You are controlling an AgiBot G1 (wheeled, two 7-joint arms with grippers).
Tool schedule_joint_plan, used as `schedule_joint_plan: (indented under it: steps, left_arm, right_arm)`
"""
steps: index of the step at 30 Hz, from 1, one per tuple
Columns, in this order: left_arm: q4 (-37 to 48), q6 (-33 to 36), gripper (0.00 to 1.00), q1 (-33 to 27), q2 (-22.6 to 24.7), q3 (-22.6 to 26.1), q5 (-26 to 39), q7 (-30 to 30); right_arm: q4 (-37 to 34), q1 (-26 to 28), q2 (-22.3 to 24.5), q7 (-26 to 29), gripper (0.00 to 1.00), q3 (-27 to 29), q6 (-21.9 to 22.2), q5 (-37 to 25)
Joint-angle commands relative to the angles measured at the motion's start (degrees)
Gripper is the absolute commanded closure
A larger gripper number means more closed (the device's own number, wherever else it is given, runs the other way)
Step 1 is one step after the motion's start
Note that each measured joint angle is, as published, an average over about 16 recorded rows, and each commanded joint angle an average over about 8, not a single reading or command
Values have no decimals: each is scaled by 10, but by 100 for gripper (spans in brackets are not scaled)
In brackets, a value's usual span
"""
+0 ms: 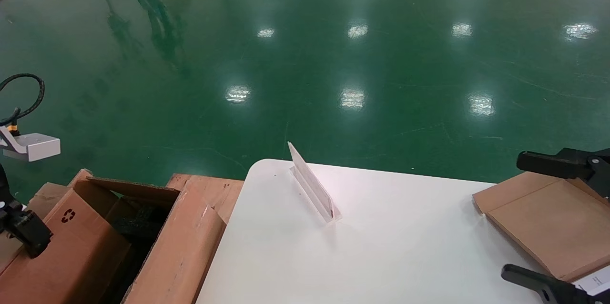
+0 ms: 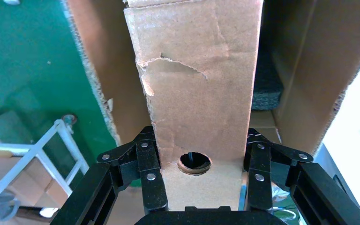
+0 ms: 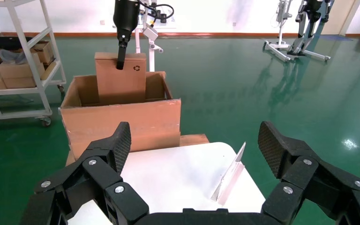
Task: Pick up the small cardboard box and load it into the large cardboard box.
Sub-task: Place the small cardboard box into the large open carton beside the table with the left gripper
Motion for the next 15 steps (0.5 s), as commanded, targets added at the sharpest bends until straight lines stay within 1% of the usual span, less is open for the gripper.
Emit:
schedule_joint_plan:
  steps: [1, 15]
  left_arm:
    - [3, -2, 100, 5, 4, 1, 3, -4]
    - [5, -20, 100, 37, 29, 8, 32, -43]
  right_arm:
    - [0, 0, 0, 0, 0, 0, 0, 0]
    - [0, 0, 0, 0, 0, 0, 0, 0]
